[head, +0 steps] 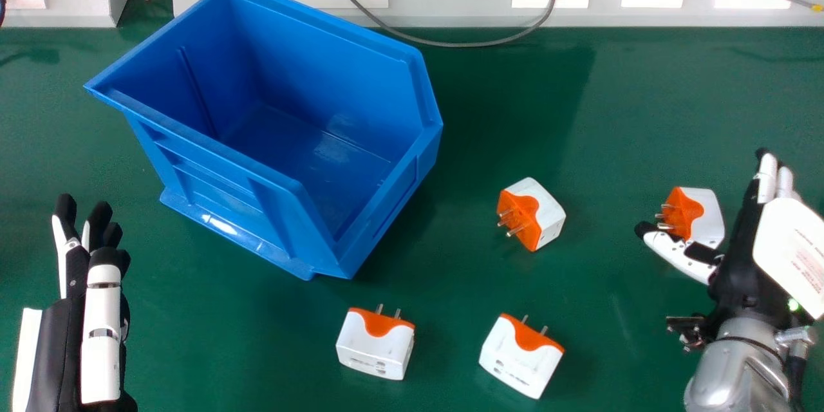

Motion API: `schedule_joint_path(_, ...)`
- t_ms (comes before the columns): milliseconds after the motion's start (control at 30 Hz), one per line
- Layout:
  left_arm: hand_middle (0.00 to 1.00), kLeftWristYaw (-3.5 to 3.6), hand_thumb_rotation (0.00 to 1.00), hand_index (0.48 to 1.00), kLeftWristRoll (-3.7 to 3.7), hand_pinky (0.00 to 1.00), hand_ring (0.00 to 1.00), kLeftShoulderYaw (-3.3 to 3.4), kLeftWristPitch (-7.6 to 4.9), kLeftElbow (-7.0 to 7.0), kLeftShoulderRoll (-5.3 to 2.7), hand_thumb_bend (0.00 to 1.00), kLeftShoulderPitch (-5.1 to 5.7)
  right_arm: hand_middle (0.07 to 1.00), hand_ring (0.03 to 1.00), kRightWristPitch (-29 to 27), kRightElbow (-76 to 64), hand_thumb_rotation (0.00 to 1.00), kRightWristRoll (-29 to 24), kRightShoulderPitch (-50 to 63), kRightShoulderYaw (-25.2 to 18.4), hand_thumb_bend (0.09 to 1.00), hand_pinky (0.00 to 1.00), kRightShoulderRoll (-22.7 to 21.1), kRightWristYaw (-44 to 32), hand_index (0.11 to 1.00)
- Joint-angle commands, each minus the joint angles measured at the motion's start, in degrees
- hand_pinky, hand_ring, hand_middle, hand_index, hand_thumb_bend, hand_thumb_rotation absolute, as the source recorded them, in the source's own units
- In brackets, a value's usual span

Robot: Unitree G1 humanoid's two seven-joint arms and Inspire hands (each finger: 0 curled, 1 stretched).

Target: Pick all objects and put in blue box

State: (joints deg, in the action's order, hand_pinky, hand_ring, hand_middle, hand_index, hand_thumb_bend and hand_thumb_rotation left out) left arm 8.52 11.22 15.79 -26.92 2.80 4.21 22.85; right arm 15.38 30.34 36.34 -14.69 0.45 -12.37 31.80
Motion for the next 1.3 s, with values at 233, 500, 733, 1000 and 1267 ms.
schedule_joint_path(233,1.00,0.04,1.00,1.000,-0.48,1.00,1.00,0.35,-0.60,1.48,0.64,0.17,0.54,0.940,0.904,4.9,3.6,0.40,-0.8,-5.3,1.8,0.680,0.79,-3.0,-2.6,0.920)
schedule_joint_path(500,1.00,0.14,1.00,1.000,-0.47,1.00,1.00,0.36,-1.00,1.42,0.50,0.17,0.89,0.914,0.873,7.6,6.6,0.41,-0.6,-8.3,4.1,0.687,0.77,-4.1,-4.4,0.898)
schedule_joint_path(733,1.00,0.17,1.00,1.000,-0.07,1.00,1.00,0.03,-0.44,2.18,0.12,0.15,1.59,0.864,0.812,10.9,11.9,0.44,0.3,-13.6,7.6,0.721,0.71,-5.3,-6.7,0.850)
schedule_joint_path(1000,1.00,0.08,1.00,1.000,0.04,1.00,1.00,-0.11,-0.24,2.98,-0.28,0.18,2.48,0.861,0.808,13.0,16.3,0.45,-0.3,-18.7,10.4,0.703,0.71,-6.0,-11.0,0.844)
schedule_joint_path(1267,1.00,0.19,1.00,1.000,0.27,1.00,1.00,-0.09,-0.17,3.16,-0.30,0.19,3.21,0.875,0.823,14.2,20.1,0.44,-1.5,-22.6,11.2,0.680,0.73,-6.3,-14.2,0.854)
